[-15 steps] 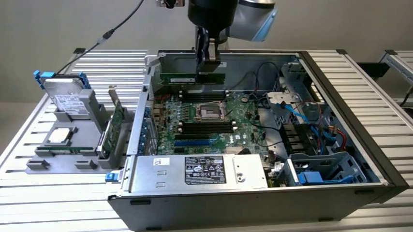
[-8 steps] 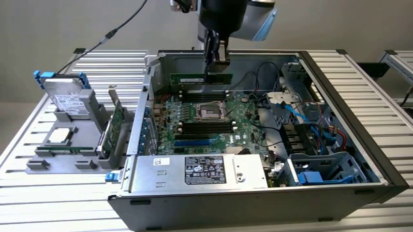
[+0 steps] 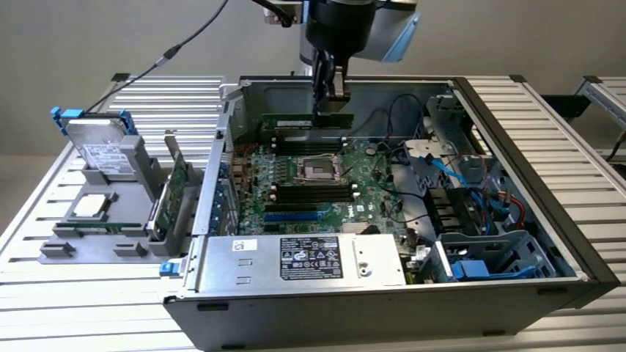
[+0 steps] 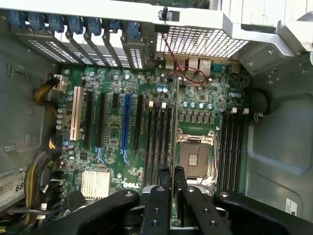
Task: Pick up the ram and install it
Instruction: 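Pick up the ram and move it above insertion slot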
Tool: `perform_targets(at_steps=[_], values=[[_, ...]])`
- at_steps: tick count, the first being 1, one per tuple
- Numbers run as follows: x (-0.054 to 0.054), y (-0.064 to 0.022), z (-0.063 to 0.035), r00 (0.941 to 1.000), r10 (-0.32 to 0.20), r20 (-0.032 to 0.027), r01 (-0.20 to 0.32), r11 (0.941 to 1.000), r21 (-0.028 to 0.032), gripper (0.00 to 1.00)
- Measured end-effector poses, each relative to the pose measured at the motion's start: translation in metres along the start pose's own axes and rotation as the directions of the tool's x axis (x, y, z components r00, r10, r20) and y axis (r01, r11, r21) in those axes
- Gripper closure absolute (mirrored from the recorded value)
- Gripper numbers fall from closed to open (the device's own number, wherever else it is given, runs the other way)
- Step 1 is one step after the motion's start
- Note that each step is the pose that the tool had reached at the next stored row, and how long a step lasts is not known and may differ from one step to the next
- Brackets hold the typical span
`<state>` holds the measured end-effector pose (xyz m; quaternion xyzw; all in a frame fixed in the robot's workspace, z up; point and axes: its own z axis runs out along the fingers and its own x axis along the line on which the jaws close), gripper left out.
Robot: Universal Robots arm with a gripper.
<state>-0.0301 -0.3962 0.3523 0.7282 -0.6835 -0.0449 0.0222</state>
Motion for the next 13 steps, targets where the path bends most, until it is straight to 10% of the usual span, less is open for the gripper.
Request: perform_targets(at_steps=[13], values=[[0.001,-0.006,0.0165,0.9999,0.012,0.0002,-0.012,0.9999,0.0102,0.86]])
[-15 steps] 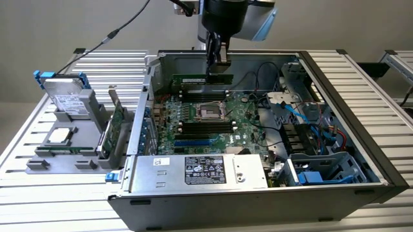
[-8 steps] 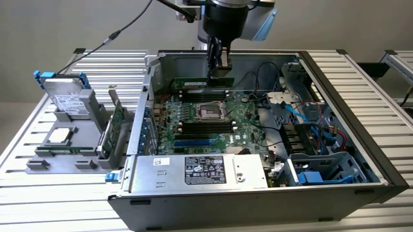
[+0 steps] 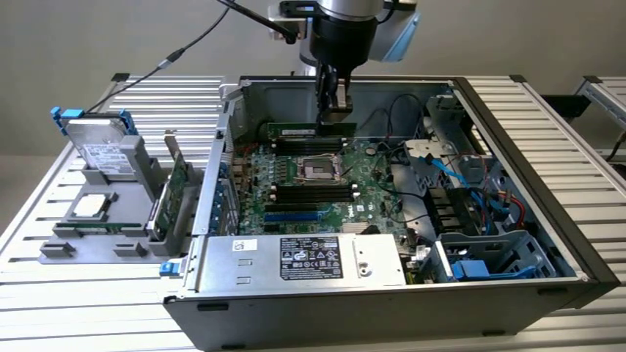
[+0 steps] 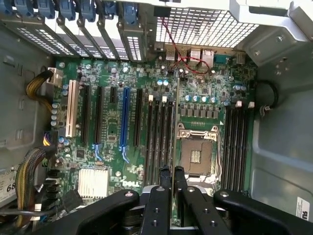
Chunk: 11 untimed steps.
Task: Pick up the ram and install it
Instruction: 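Pick up the ram and move it above insertion slot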
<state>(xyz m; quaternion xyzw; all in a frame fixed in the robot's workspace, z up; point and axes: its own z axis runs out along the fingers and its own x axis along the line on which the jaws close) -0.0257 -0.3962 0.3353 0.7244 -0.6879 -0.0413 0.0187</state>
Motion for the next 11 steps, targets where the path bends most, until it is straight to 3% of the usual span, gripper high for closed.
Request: perform_targets(at_steps=[11], values=[[0.001,-0.002,0.0186,1.0,0.01,-0.0026,-0.01,1.0,0.0008,0.86]])
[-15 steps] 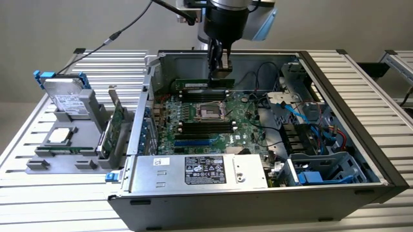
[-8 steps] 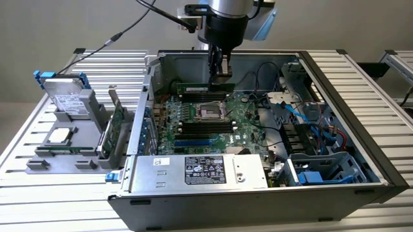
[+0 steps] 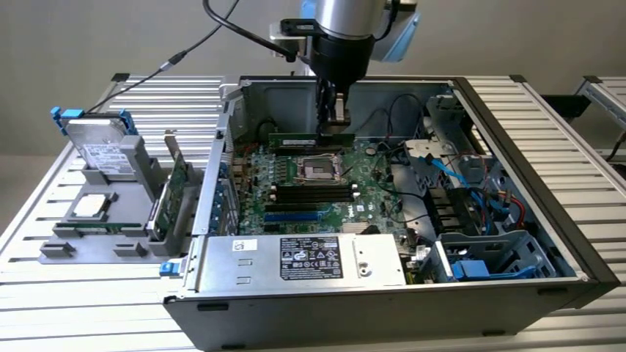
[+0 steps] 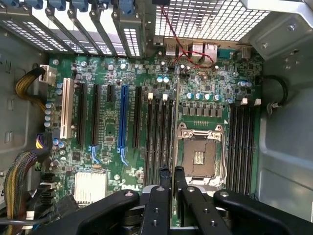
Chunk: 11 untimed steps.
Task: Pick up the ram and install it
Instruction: 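Pick up the ram and move it above insertion slot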
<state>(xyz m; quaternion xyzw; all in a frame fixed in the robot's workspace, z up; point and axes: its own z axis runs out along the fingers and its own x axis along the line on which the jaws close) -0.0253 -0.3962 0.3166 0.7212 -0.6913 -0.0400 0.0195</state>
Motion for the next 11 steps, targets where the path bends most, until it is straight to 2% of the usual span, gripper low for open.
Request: perform_targets(at_steps=[6,8,10,11], values=[[0.0,-0.001,0.0102,1.0,0.001,-0.0041,-0.001,1.0,-0.0002,0.86],[0.001,-0.0028,0.0181,0.9999,0.001,-0.0105,-0.001,1.0,0.0,0.86],[0.001,-0.0033,0.0205,0.9999,0.002,-0.0126,-0.002,1.0,0.0011,0.86],[0.001,-0.0045,0.0239,0.9998,0.004,-0.0173,-0.004,1.0,0.0042,0.86]])
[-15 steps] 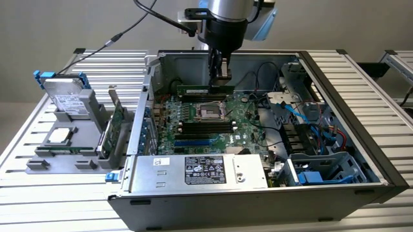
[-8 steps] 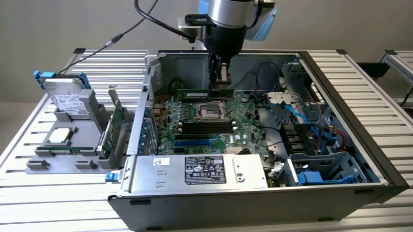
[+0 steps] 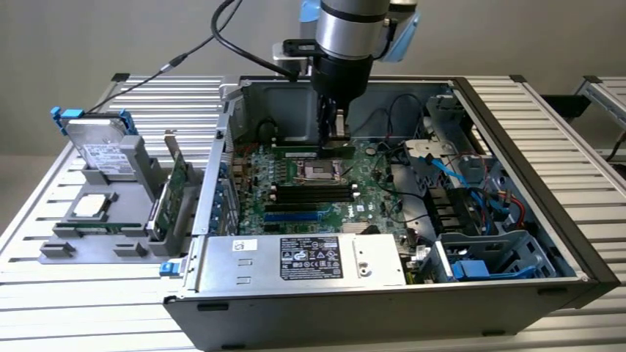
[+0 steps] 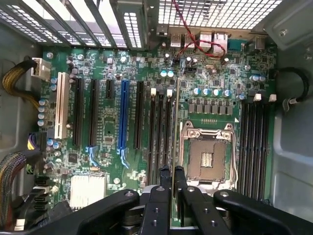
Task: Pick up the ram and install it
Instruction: 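Pick up the ram and move it above insertion slot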
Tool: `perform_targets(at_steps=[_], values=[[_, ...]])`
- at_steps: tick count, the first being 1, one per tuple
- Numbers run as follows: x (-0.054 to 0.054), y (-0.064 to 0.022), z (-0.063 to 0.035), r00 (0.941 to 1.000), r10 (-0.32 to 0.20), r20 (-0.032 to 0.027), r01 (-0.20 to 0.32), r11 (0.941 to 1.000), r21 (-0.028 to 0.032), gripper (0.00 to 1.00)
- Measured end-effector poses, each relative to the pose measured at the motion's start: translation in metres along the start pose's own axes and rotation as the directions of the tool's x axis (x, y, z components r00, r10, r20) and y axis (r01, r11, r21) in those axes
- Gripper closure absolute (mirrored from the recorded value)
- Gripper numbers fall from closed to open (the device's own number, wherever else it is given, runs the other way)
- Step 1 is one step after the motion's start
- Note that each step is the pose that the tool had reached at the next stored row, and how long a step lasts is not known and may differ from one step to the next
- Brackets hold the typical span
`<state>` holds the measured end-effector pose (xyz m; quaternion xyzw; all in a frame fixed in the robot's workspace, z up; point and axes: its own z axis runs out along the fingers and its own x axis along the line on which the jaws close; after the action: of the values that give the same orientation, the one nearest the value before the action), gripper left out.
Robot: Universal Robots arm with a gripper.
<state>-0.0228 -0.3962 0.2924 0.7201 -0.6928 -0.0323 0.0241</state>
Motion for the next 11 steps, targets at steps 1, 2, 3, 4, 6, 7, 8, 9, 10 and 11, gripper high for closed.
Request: perform_targets(at_steps=[1,2,3,4,6,7,8,9,10,11], values=[[0.0,-0.001,0.0024,1.0,0.002,-0.0045,-0.002,1.0,0.0031,0.86],[0.0,-0.0036,0.009,0.9997,0.01,-0.0212,-0.01,0.9999,0.0127,0.86],[0.0,-0.0037,0.01,0.9997,0.011,-0.0237,-0.011,0.9999,0.0129,0.86],[0.0,-0.0037,0.0111,0.9996,0.012,-0.0261,-0.012,0.9998,0.013,0.86],[0.0,-0.0039,0.0136,0.9995,0.014,-0.03,-0.013,0.9998,0.0128,0.86],[0.0,-0.004,0.015,0.9994,0.014,-0.0312,-0.014,0.9998,0.0128,0.86],[0.0,-0.0042,0.0168,0.9994,0.014,-0.0319,-0.014,0.9998,0.0128,0.86],[0.0,-0.0043,0.0187,0.9994,0.015,-0.0325,-0.014,0.9998,0.0127,0.86],[0.0,-0.0044,0.0204,0.9994,0.015,-0.0328,-0.014,0.9998,0.0128,0.86],[0.0,-0.0046,0.0223,0.9993,0.015,-0.0334,-0.014,0.9998,0.0127,0.86]])
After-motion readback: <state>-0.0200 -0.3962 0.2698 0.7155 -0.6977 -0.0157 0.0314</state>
